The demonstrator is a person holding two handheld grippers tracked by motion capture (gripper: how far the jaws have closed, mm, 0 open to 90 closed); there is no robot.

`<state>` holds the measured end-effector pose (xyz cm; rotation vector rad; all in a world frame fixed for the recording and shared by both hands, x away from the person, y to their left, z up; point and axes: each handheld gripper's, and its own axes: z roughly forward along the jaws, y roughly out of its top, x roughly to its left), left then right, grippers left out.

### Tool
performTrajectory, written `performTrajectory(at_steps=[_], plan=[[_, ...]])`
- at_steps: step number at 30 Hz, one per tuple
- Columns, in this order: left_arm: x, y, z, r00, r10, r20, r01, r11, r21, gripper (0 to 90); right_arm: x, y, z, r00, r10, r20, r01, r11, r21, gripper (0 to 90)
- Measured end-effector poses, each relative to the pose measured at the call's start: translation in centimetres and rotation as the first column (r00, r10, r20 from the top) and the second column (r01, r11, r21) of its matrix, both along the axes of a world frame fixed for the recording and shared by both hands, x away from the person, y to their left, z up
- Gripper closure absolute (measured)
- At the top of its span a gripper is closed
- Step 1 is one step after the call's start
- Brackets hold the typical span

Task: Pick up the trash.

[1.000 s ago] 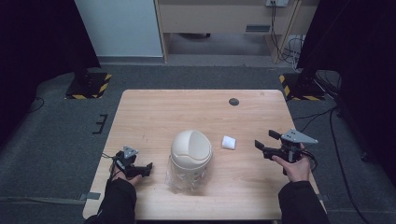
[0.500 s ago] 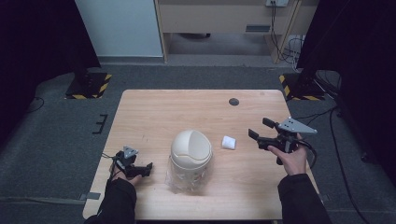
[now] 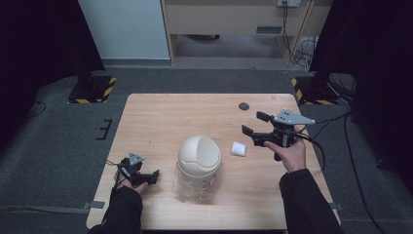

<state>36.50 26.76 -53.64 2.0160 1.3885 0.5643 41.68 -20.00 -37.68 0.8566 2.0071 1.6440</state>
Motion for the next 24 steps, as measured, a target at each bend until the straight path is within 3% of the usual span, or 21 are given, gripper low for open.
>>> performTrajectory(at_steps=[6, 12, 16, 18, 24], plan=[[0.0, 0.0, 0.0, 1.0000, 0.001, 0.000, -0.001, 1.0000, 0.000, 0.0, 0.2, 2.3, 1.1, 0.9992, 0.038, 0.011, -0.038, 0.999, -0.028, 19.3], [0.0, 0.0, 0.0, 1.0000, 0.001, 0.000, -0.001, 1.0000, 0.000, 0.0, 0.2, 4.4, 1.4, 0.9963, 0.086, 0.002, -0.085, 0.996, -0.021, 20.4], [0.0, 0.0, 0.0, 1.0000, 0.001, 0.000, -0.001, 1.0000, 0.000, 0.0, -0.1, 5.7, 0.3, 0.9929, 0.117, -0.018, -0.118, 0.992, -0.036, 21.9], [0.0, 0.0, 0.0, 1.0000, 0.001, -0.001, -0.001, 1.0000, 0.000, 0.0, -0.4, 6.5, -0.6, 0.9896, 0.139, -0.038, -0.142, 0.987, -0.081, 21.9], [0.0, 0.0, 0.0, 1.0000, 0.001, -0.001, -0.001, 1.0000, 0.000, 0.0, -0.7, 7.4, -2.2, 0.9828, 0.166, -0.080, -0.175, 0.977, -0.120, 24.8]])
